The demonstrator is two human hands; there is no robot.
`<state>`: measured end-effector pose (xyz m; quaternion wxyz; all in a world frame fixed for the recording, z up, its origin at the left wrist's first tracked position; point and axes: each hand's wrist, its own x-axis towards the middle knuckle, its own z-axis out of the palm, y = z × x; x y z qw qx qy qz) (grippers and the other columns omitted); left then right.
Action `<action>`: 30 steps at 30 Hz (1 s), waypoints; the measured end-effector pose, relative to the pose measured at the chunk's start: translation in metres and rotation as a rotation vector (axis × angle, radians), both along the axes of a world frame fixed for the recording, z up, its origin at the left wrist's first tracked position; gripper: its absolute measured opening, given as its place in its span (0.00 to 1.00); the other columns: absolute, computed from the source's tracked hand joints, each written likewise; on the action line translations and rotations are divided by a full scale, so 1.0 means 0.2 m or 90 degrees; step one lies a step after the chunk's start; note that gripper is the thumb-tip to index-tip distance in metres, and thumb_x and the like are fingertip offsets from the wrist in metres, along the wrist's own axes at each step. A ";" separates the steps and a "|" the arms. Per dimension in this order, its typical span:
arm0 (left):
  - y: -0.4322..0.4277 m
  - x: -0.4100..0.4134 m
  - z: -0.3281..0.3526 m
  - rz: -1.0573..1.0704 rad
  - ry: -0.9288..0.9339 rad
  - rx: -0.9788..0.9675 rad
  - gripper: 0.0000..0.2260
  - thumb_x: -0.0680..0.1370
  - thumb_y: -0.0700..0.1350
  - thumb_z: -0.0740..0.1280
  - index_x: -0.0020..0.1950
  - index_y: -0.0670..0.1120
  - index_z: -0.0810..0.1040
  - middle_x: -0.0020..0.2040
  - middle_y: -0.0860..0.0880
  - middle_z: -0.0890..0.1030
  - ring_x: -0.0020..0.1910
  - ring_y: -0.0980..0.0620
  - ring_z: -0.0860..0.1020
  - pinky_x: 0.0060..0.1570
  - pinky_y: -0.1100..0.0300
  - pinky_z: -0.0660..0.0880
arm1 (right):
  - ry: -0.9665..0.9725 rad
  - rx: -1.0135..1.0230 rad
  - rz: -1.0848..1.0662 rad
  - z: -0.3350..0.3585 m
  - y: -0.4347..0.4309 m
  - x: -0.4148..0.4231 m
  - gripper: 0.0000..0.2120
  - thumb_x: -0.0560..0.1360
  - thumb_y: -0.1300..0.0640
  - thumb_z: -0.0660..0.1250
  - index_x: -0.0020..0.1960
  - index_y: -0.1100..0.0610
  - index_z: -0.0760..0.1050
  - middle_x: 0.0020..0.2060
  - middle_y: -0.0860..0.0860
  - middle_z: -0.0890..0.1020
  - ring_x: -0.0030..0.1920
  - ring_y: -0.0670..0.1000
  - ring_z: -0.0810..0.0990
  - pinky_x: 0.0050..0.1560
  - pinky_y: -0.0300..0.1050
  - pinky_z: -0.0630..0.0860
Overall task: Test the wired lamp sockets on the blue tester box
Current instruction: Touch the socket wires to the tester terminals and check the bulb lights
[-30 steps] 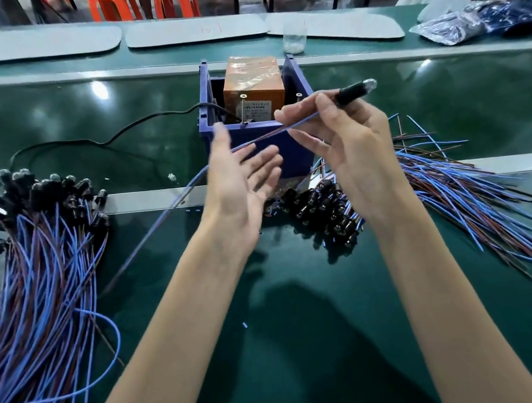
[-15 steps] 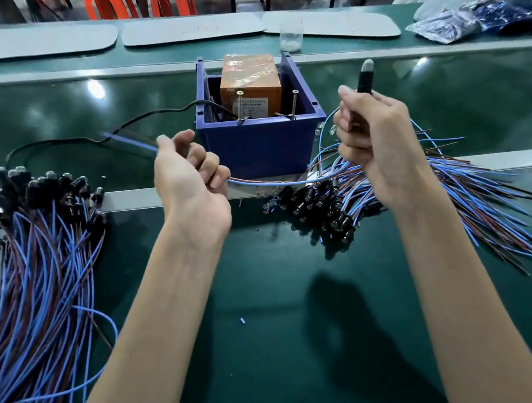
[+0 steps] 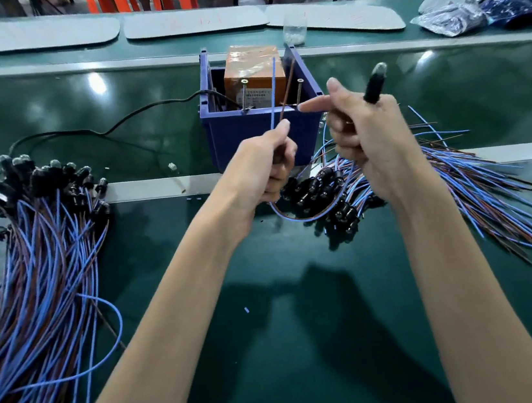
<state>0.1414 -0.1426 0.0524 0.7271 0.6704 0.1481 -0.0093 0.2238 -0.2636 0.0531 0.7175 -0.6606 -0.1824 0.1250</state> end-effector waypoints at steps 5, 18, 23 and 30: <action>-0.01 0.00 -0.02 -0.048 0.023 0.054 0.19 0.83 0.51 0.53 0.33 0.48 0.64 0.21 0.57 0.58 0.19 0.59 0.54 0.19 0.67 0.52 | -0.019 -0.088 0.039 -0.01 0.04 -0.05 0.10 0.78 0.52 0.66 0.44 0.53 0.84 0.33 0.48 0.74 0.29 0.44 0.62 0.25 0.33 0.56; 0.05 0.02 -0.06 -0.041 -0.065 0.123 0.23 0.83 0.58 0.52 0.30 0.49 0.58 0.23 0.56 0.58 0.22 0.57 0.54 0.19 0.68 0.53 | 0.041 0.161 0.002 0.00 0.05 -0.05 0.01 0.74 0.63 0.69 0.46 0.61 0.79 0.30 0.51 0.81 0.21 0.43 0.61 0.21 0.33 0.53; 0.06 0.02 -0.08 -0.033 -0.068 0.146 0.22 0.82 0.57 0.54 0.31 0.49 0.58 0.25 0.55 0.59 0.24 0.56 0.56 0.20 0.67 0.55 | 0.058 0.186 -0.058 0.00 0.05 -0.04 0.06 0.74 0.64 0.70 0.40 0.57 0.80 0.32 0.50 0.81 0.22 0.43 0.64 0.22 0.33 0.56; 0.04 0.03 -0.09 0.105 -0.163 0.170 0.18 0.84 0.48 0.55 0.34 0.48 0.64 0.26 0.54 0.64 0.22 0.58 0.59 0.22 0.65 0.56 | 0.064 0.092 0.018 -0.02 0.05 -0.05 0.05 0.75 0.59 0.69 0.48 0.61 0.80 0.37 0.51 0.83 0.24 0.42 0.68 0.20 0.30 0.58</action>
